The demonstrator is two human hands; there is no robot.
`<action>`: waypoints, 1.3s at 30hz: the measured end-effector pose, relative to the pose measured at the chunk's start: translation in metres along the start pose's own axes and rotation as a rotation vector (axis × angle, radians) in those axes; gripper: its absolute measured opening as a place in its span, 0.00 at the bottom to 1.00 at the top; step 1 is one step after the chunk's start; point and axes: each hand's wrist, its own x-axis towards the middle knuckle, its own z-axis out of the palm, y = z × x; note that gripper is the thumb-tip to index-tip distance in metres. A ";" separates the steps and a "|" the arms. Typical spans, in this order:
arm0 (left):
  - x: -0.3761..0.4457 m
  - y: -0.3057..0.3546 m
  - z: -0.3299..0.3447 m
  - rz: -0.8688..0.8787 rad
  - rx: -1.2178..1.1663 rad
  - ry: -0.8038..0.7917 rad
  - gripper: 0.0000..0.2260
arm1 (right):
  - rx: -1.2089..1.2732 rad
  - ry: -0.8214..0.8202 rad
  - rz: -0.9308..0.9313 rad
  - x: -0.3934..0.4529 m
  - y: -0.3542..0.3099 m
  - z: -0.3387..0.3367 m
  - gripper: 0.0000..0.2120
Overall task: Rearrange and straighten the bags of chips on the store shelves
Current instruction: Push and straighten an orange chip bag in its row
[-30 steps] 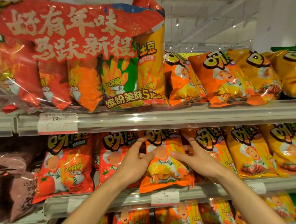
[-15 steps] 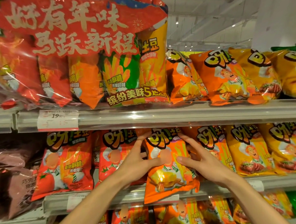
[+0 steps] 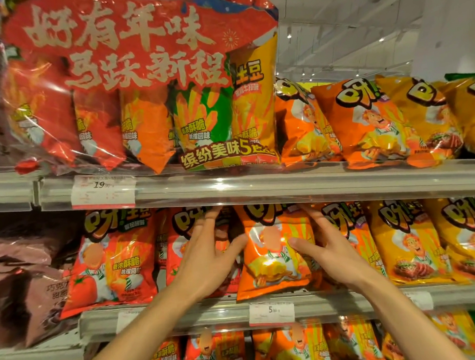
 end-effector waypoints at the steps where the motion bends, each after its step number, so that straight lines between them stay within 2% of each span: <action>1: -0.003 -0.006 -0.002 0.071 0.134 0.096 0.28 | -0.037 0.021 0.007 0.000 0.000 0.001 0.36; 3: -0.004 -0.019 -0.004 0.169 0.378 0.215 0.23 | -0.124 0.050 0.012 0.001 0.001 0.009 0.35; 7: 0.000 -0.054 0.001 0.135 0.671 0.143 0.26 | -0.289 0.100 0.024 0.003 0.004 0.034 0.33; 9: 0.001 -0.068 0.002 0.160 0.726 0.083 0.27 | -0.432 0.190 0.017 0.001 0.002 0.045 0.28; 12: 0.003 -0.074 0.002 0.184 0.744 0.032 0.29 | -0.717 0.352 -0.155 -0.002 0.002 0.061 0.23; 16: 0.005 -0.076 -0.002 0.202 0.777 0.018 0.29 | -0.924 0.312 -0.229 0.002 0.000 0.085 0.25; 19: 0.002 -0.073 -0.005 0.233 0.789 0.019 0.26 | -0.948 0.277 -0.163 0.004 0.001 0.101 0.26; 26: -0.004 -0.072 0.003 0.218 0.795 -0.019 0.27 | -0.942 0.349 -0.095 0.010 0.000 0.121 0.26; 33: -0.002 -0.074 0.004 0.229 0.770 -0.018 0.27 | -0.992 0.358 -0.096 0.016 0.002 0.127 0.27; 39: -0.003 -0.074 -0.001 0.220 0.592 -0.014 0.28 | -0.922 0.321 -0.123 0.018 0.004 0.122 0.29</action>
